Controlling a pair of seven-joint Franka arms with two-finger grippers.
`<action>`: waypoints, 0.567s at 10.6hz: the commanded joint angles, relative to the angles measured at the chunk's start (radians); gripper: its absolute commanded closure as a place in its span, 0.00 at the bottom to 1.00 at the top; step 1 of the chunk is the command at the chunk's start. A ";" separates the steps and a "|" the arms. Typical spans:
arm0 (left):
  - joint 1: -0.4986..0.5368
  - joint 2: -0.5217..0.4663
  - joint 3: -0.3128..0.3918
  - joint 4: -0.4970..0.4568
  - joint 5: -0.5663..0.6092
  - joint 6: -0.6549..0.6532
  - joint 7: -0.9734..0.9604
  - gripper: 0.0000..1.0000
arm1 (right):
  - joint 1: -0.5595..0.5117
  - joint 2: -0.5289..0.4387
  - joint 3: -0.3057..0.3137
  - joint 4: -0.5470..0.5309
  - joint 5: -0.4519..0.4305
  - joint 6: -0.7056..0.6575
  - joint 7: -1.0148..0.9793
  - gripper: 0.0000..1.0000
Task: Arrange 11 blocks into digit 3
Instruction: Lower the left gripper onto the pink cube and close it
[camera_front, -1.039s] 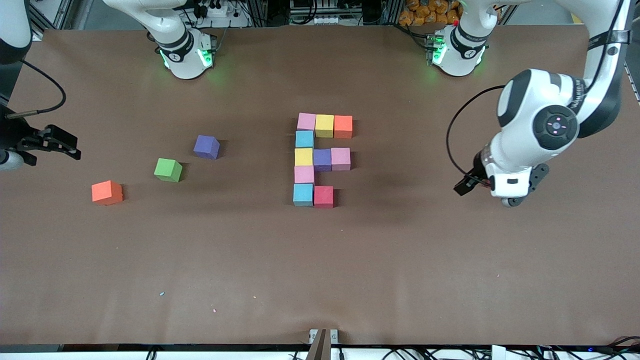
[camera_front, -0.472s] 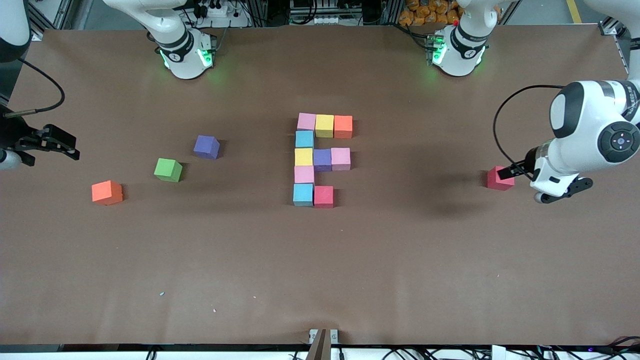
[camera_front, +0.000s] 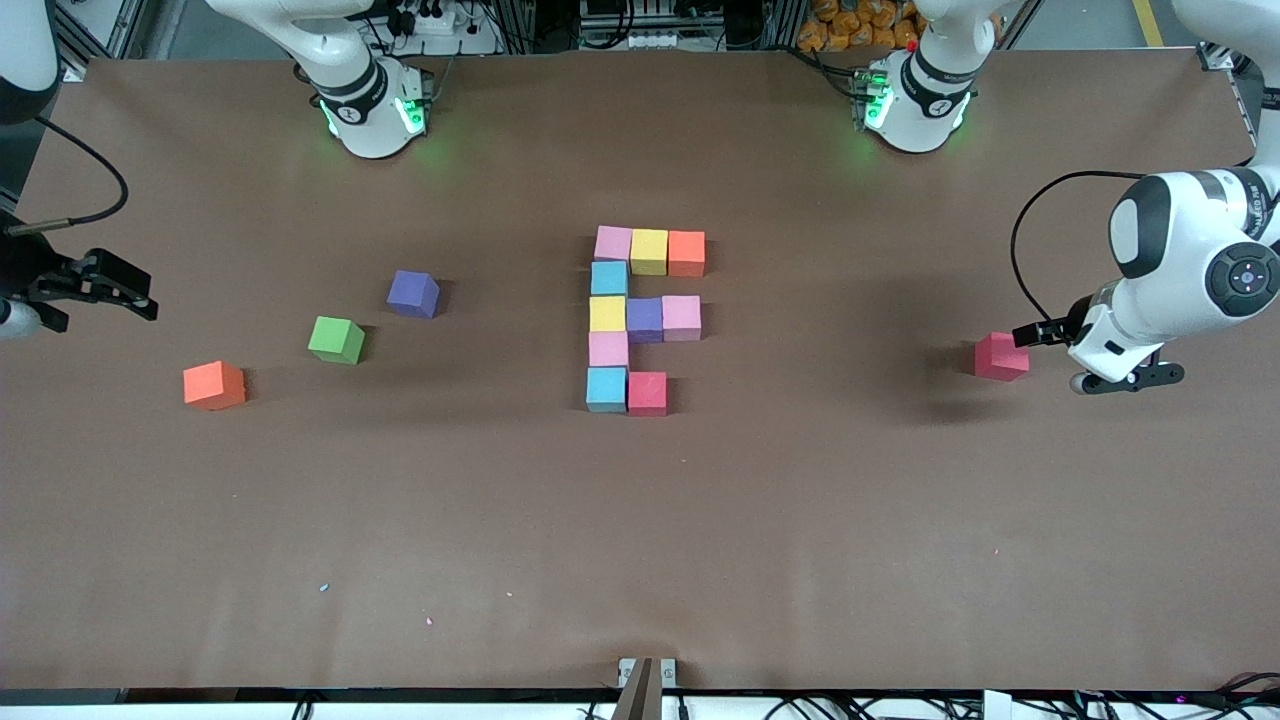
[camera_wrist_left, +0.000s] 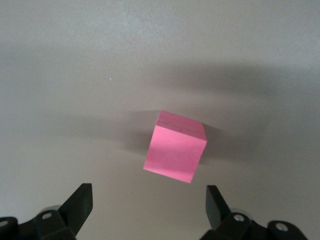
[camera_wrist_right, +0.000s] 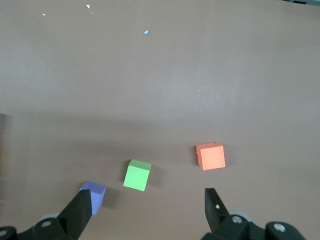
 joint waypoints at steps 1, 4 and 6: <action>0.009 0.015 -0.013 -0.064 0.046 0.107 0.058 0.00 | 0.001 0.007 -0.001 0.020 0.009 -0.010 -0.010 0.00; 0.011 0.051 -0.011 -0.067 0.049 0.164 0.103 0.00 | -0.008 0.015 -0.001 0.020 0.010 -0.004 -0.008 0.00; 0.009 0.067 -0.013 -0.066 0.049 0.175 0.106 0.00 | -0.007 0.013 -0.001 0.026 0.010 -0.013 -0.007 0.00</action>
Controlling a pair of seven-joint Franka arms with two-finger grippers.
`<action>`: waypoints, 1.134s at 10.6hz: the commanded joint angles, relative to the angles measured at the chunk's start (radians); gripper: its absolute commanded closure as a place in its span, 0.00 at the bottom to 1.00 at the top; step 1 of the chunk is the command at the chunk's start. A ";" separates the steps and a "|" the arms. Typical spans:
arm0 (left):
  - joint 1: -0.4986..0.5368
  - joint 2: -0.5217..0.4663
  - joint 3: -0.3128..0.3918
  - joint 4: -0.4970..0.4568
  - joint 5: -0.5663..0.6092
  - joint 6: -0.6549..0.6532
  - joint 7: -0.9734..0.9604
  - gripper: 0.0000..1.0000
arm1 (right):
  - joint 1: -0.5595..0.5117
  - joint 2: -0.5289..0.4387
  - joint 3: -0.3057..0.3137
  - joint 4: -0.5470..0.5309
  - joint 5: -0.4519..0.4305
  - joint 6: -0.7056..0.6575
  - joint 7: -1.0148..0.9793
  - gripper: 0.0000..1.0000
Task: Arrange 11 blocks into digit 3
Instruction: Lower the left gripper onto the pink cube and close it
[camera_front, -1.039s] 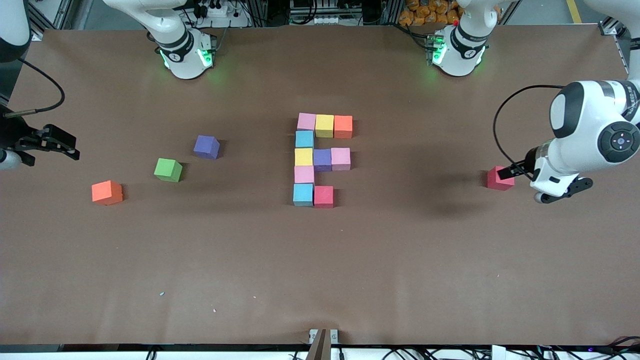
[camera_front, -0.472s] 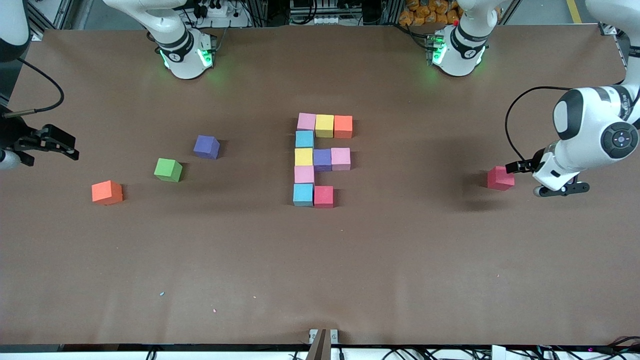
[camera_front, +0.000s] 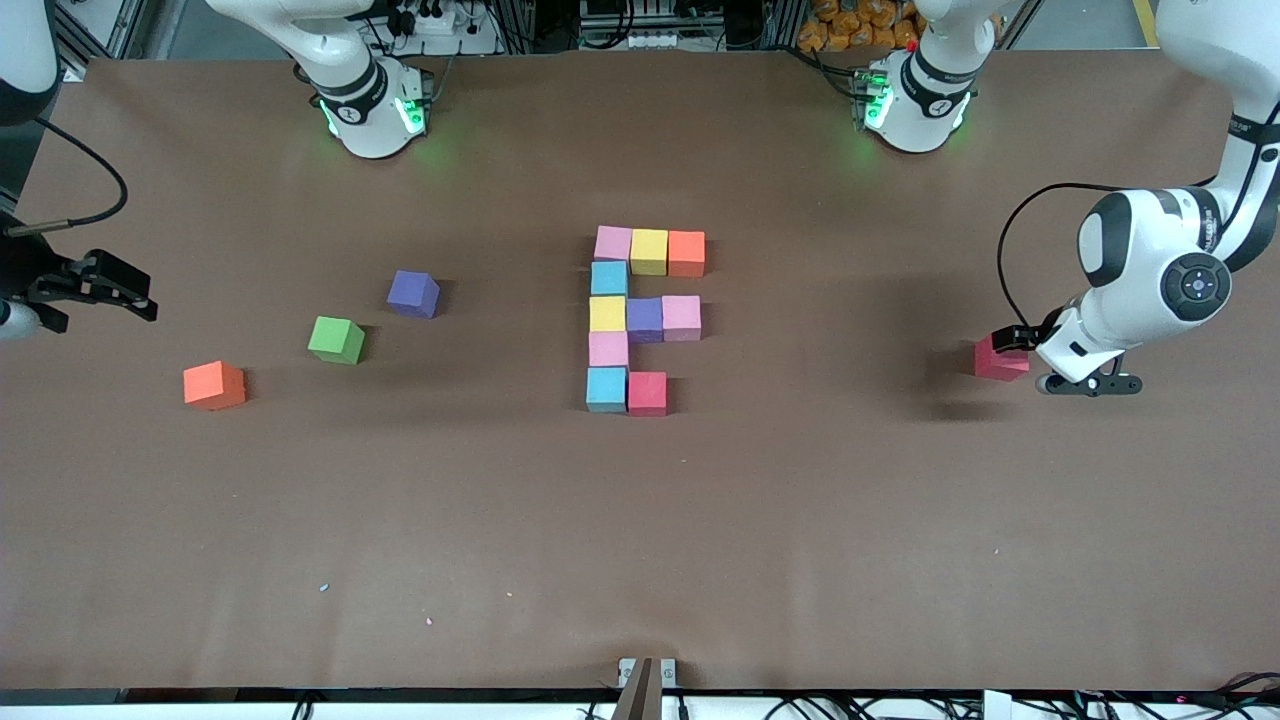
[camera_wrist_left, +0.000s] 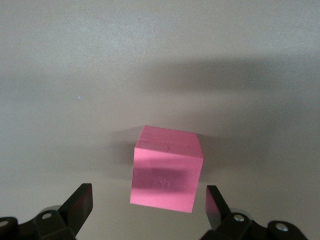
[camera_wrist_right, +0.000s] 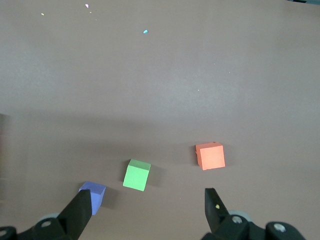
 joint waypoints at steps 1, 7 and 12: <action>0.010 0.019 -0.008 -0.006 0.023 0.034 0.012 0.00 | -0.005 0.007 0.000 0.025 0.010 -0.005 -0.004 0.00; 0.006 0.096 -0.008 0.016 0.046 0.069 0.015 0.00 | -0.037 -0.035 -0.006 0.005 0.010 -0.039 -0.008 0.00; 0.006 0.102 -0.008 0.031 0.031 0.060 -0.011 1.00 | -0.037 -0.032 -0.006 0.007 0.010 -0.028 -0.007 0.00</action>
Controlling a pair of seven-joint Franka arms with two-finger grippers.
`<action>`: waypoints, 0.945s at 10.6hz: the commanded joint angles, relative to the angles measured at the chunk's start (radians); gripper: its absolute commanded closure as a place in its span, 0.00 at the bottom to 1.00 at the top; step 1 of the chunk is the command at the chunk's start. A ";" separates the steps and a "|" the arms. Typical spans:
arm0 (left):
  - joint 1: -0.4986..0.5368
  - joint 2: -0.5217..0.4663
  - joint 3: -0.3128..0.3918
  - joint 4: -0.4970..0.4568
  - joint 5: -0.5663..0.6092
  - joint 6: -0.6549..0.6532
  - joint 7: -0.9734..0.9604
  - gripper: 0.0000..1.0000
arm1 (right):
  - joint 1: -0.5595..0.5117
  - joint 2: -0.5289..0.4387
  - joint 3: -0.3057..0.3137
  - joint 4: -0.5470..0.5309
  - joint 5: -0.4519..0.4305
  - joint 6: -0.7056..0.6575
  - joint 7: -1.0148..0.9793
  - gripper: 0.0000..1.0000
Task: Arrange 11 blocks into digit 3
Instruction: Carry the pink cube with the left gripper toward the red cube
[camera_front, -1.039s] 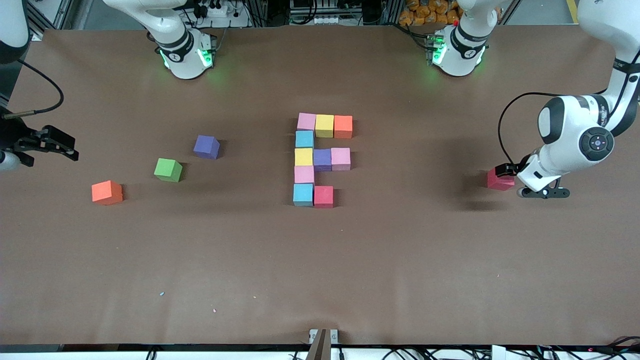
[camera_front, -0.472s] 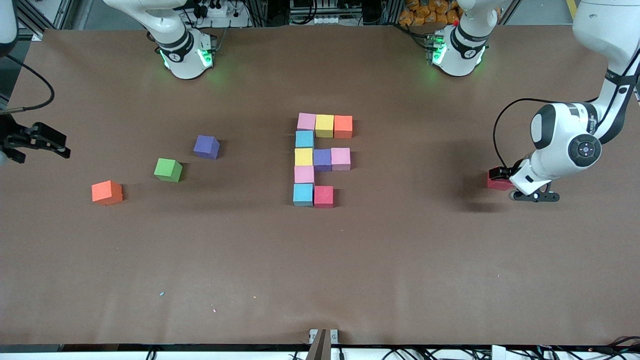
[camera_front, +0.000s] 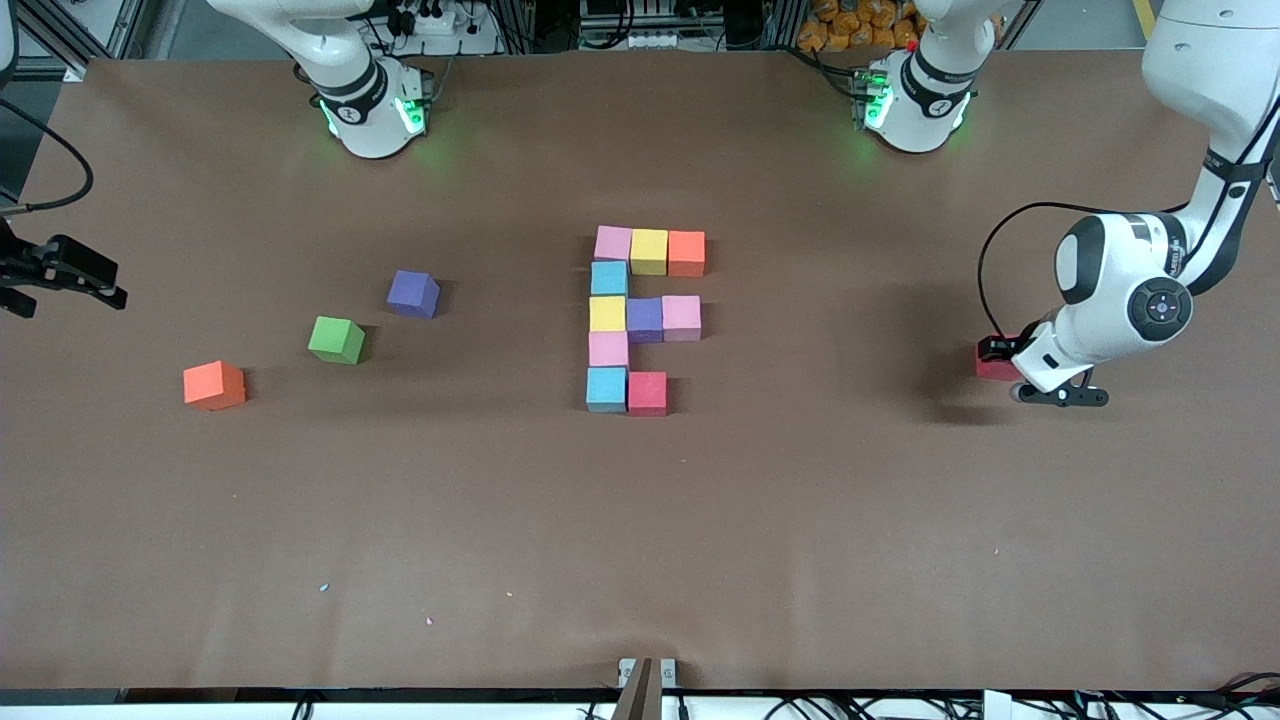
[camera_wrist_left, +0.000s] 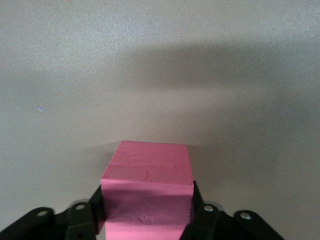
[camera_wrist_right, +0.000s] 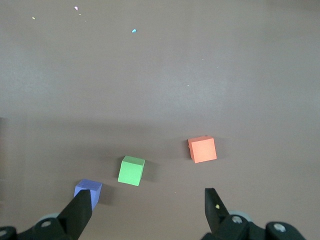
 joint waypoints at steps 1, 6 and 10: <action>0.006 -0.006 -0.007 0.058 0.003 -0.015 -0.127 1.00 | -0.010 -0.009 0.006 -0.001 0.010 -0.002 -0.007 0.00; -0.182 0.048 -0.031 0.355 -0.242 -0.258 -0.616 1.00 | -0.008 -0.002 0.006 0.001 0.012 0.001 -0.007 0.00; -0.443 0.196 -0.028 0.561 -0.278 -0.259 -1.377 1.00 | -0.010 -0.002 0.006 0.001 0.013 0.001 -0.007 0.00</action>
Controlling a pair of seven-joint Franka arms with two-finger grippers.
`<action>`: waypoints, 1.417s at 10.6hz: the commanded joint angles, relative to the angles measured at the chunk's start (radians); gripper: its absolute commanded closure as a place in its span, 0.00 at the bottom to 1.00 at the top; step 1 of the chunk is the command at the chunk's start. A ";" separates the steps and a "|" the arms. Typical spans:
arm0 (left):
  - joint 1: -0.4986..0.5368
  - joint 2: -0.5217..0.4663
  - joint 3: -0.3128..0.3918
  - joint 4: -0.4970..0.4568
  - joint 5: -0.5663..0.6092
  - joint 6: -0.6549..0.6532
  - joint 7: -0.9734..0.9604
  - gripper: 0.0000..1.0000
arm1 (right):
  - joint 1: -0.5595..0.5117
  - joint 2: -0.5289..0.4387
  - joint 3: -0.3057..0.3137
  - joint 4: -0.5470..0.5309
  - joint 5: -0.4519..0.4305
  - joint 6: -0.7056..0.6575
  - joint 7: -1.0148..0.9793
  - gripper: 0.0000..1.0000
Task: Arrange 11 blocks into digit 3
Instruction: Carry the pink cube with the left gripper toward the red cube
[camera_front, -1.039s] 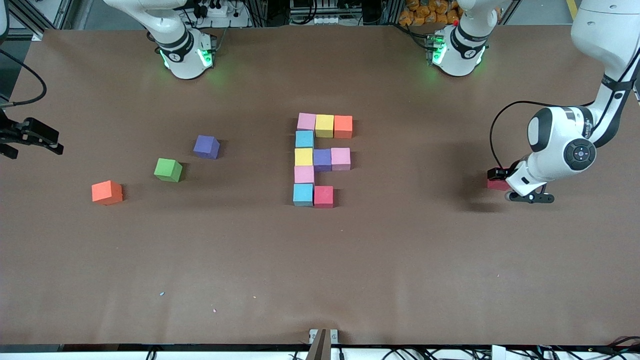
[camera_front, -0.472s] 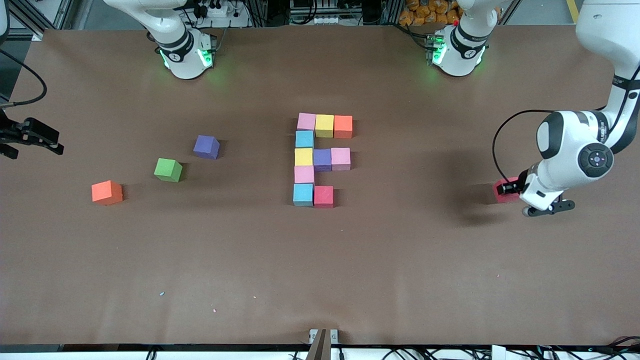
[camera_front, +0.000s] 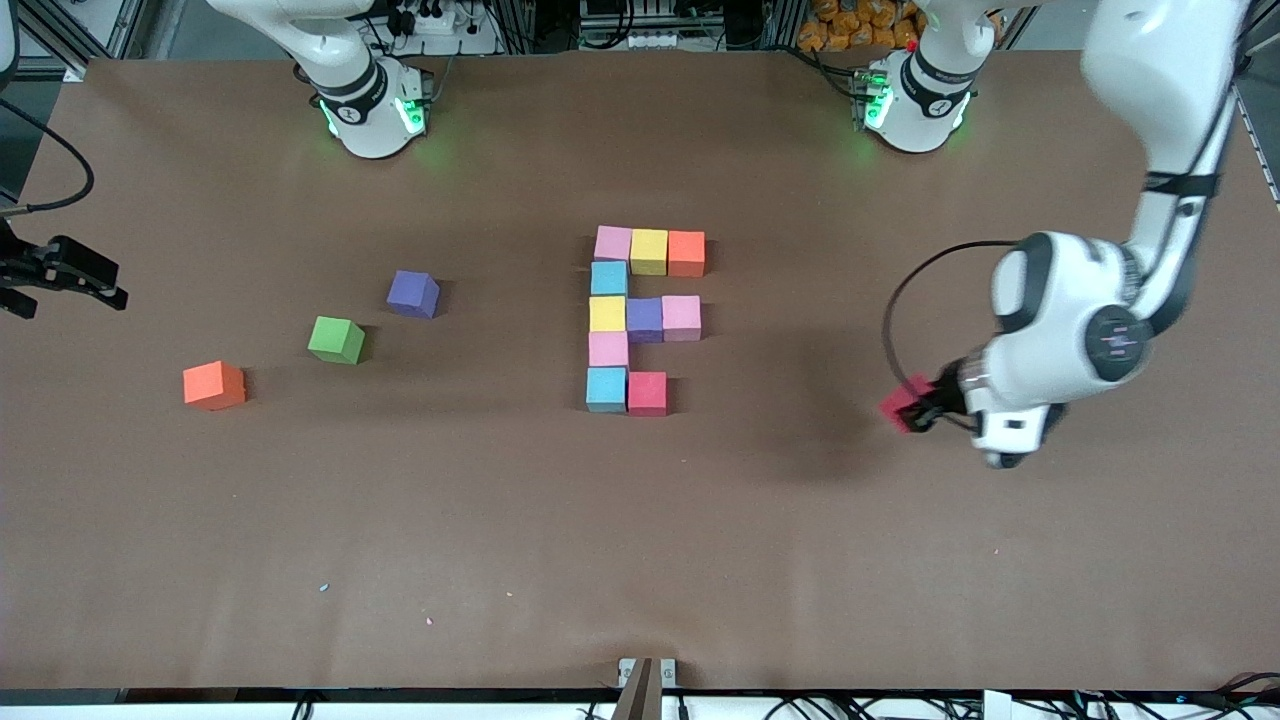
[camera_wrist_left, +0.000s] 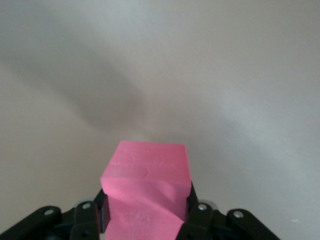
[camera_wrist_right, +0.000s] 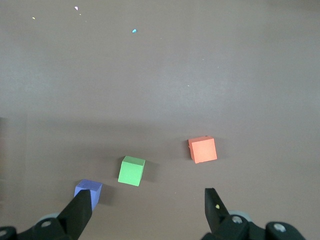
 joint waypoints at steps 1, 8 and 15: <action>-0.107 0.143 0.011 0.184 -0.008 -0.027 -0.392 1.00 | -0.009 -0.004 0.005 0.001 0.012 0.000 -0.007 0.00; -0.303 0.272 0.024 0.304 -0.003 0.060 -1.002 1.00 | -0.009 -0.004 0.005 -0.001 0.012 -0.001 -0.007 0.00; -0.422 0.318 0.060 0.307 0.014 0.122 -1.114 1.00 | -0.009 -0.004 0.005 -0.001 0.012 -0.001 -0.007 0.00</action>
